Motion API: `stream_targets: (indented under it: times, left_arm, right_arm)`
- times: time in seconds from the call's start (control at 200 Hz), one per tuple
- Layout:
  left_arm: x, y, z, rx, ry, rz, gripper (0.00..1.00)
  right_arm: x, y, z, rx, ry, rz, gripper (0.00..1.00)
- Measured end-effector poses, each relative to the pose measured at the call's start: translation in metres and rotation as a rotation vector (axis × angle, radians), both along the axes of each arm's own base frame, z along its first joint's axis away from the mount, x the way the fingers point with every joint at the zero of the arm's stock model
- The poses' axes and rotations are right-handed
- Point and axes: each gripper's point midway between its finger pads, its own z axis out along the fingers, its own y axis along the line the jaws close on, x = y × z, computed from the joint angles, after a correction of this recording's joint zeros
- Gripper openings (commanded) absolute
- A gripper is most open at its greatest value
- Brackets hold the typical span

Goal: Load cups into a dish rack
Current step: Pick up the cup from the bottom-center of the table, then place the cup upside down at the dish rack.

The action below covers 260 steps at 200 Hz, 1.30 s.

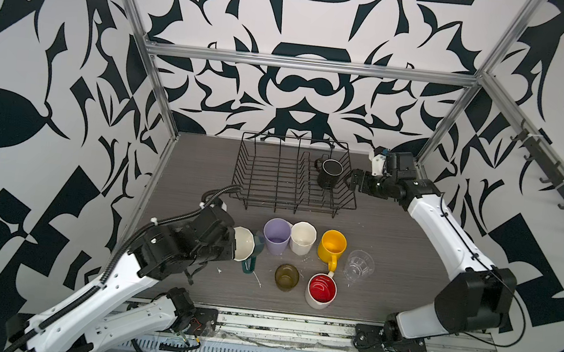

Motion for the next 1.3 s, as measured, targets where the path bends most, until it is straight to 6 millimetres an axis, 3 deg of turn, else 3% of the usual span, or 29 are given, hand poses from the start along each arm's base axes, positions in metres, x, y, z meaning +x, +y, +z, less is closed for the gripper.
stream_targets:
  times: [0.1, 0.23, 0.39, 0.545, 0.825, 1.06, 1.3]
  left_arm:
    - [0.013, -0.008, 0.03, -0.038, -0.116, -0.054, 0.0]
    - [0.04, -0.021, 0.053, -0.103, -0.206, -0.094, 0.0]
    - [0.082, -0.031, 0.063, -0.251, -0.267, -0.103, 0.0]
    - [0.107, -0.053, 0.07, -0.388, -0.284, -0.193, 0.0]
    - [0.119, -0.104, 0.096, -0.599, -0.32, -0.439, 0.0]
    - [0.118, -0.118, 0.11, -0.669, -0.358, -0.538, 0.0]
    - [0.119, -0.126, 0.11, -0.712, -0.341, -0.586, 0.0]
  right_arm:
    - [-0.006, 0.008, 0.022, 0.058, -0.05, 0.033, 0.99]
    - [-0.013, 0.026, 0.048, 0.179, -0.107, 0.099, 0.99]
    - [-0.026, 0.047, 0.052, 0.339, -0.096, 0.178, 0.99]
    - [-0.037, 0.067, 0.063, 0.485, -0.078, 0.281, 0.99]
    - [-0.062, 0.1, 0.102, 0.661, -0.12, 0.496, 1.0]
    - [-0.086, 0.126, 0.112, 0.695, -0.114, 0.624, 1.0]
    - [-0.101, 0.143, 0.123, 0.713, -0.135, 0.701, 1.0]
